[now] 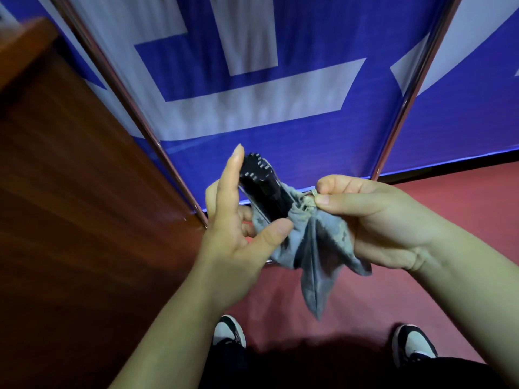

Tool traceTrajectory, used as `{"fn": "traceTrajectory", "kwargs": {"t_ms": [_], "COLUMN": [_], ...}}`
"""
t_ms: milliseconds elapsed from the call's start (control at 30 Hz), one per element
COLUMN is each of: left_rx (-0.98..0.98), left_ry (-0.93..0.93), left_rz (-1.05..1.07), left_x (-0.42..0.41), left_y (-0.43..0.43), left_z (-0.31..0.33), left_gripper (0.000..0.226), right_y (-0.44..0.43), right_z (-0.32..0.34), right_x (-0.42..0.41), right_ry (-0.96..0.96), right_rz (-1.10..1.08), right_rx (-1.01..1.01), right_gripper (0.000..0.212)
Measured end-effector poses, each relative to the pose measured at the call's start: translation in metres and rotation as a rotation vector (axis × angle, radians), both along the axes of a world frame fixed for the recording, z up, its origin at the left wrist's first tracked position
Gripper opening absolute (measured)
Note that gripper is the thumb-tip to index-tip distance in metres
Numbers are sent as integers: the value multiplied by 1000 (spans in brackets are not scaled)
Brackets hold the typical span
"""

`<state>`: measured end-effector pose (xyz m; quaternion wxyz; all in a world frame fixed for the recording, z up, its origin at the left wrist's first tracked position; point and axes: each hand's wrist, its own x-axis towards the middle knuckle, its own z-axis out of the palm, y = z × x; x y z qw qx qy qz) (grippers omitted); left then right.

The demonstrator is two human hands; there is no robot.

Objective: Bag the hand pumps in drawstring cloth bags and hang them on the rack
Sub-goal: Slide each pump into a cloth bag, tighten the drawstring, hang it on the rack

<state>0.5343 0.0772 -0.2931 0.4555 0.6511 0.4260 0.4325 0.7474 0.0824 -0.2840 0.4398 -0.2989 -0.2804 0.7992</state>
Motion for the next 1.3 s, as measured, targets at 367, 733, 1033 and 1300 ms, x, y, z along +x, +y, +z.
{"fn": "traceTrajectory", "kwargs": {"t_ms": [367, 733, 1033, 1300], "left_rx": [210, -124, -169, -214], "left_ry": [279, 74, 148, 70], "left_rz": [150, -46, 13, 40], "left_x": [14, 11, 14, 14], "left_y": [-10, -5, -4, -4], "left_z": [-11, -2, -4, -6], "left_gripper": [45, 8, 6, 10], "right_y": [-7, -8, -9, -5], "right_z": [14, 12, 9, 10], "right_x": [-7, -7, -8, -4], "right_ry": [-142, -558, -792, -899], "right_rz": [-22, -88, -88, -236], "right_rx": [46, 198, 290, 353], "right_gripper": [18, 16, 10, 14]}}
